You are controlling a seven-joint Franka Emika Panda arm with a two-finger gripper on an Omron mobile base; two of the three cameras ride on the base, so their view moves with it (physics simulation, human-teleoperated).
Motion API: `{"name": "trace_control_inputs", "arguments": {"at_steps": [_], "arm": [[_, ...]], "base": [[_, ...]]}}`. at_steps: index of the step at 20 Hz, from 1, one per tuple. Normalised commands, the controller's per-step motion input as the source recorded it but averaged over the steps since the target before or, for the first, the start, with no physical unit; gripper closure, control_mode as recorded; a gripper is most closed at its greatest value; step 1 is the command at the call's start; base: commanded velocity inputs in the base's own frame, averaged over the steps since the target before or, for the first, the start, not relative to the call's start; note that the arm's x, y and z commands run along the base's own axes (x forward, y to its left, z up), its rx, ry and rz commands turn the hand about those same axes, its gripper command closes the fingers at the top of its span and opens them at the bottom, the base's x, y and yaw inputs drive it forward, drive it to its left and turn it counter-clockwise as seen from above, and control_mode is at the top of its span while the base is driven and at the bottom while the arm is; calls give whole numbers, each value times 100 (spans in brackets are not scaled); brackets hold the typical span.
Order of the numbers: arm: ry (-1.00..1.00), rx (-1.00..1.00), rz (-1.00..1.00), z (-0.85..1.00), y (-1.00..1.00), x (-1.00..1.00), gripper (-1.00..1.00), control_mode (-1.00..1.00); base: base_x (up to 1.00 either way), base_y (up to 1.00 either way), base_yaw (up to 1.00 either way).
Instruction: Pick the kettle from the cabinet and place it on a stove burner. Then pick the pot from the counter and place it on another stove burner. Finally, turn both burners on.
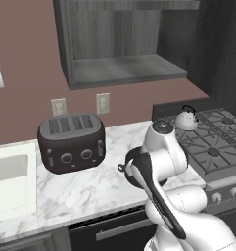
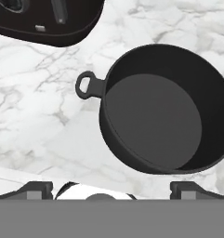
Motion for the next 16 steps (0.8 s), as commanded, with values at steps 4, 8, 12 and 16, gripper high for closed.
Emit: {"name": "trace_control_inputs", "arguments": {"at_steps": [4, 8, 12, 16], "arm": [[1, 0, 0, -39, 0, 20, -100, -100], [2, 0, 0, -31, 0, 17, -100, -100], [3, 0, 0, -28, 0, 14, -100, -100], [3, 0, 0, -31, 0, 13, -100, -100]], "base": [[0, 0, 0], [0, 0, 0], [0, 0, 0], [0, 0, 0]]}}
